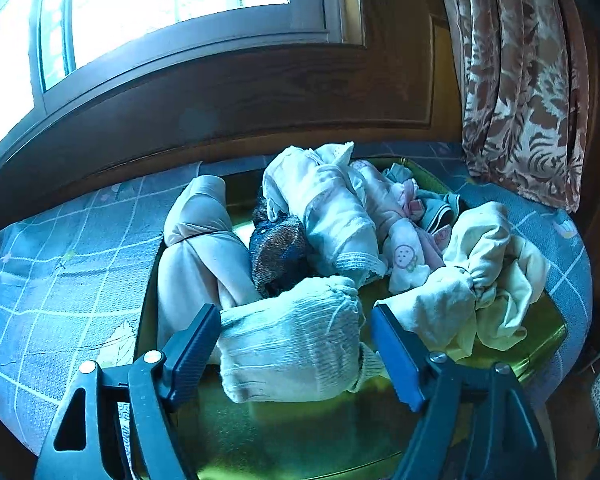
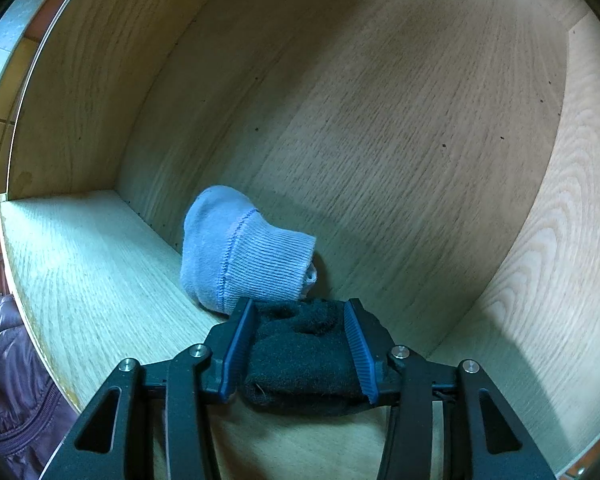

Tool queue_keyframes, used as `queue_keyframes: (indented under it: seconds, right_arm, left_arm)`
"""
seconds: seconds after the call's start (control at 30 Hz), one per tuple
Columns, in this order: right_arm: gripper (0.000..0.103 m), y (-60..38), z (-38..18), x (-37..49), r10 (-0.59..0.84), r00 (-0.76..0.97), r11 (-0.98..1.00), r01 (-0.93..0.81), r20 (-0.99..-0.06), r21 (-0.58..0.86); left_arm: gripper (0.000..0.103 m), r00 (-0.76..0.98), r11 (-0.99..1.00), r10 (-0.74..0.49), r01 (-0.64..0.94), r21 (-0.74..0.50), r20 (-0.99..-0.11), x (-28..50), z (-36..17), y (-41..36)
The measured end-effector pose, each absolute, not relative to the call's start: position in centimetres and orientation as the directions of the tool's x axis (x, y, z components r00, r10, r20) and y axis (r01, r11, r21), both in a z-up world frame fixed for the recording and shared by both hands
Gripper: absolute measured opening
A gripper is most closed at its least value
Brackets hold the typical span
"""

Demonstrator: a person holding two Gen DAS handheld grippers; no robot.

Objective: Organize soft objects
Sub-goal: 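Lower the white sock into the tin box and open the left gripper, then move the left tool back down into the drawer toward the light blue sock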

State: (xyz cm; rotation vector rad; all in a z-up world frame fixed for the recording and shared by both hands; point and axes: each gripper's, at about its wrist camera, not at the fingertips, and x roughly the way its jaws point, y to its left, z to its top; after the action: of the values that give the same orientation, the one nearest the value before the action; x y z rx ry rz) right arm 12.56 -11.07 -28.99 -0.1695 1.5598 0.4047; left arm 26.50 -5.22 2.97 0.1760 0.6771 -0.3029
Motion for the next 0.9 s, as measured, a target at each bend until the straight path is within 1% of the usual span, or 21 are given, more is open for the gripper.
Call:
queue_keyframes:
  seconds: [0.23,0.47,0.9]
  right_arm:
    - [0.046,-11.0,-28.7,12.2,0.148,-0.034,0.922,-0.358,-0.988,0.150]
    - [0.045,-11.1,-28.4,12.2,0.148,-0.028,0.921,-0.359,-0.989,0.148]
    - [0.045,-11.1,-28.1,11.5,0.144,-0.006,0.926,-0.352,-0.990,0.136]
  left_arm:
    - [0.082,0.773,0.950,-0.222,0.310,0.048,-0.595,25.0,3.9,-4.1]
    - [0.083,0.802,0.952,-0.213,0.300,0.067,-0.558,22.9,4.9,-3.2]
    - [0.083,0.830,0.954,-0.213,0.290,0.072,-0.516,19.2,5.9,-1.7]
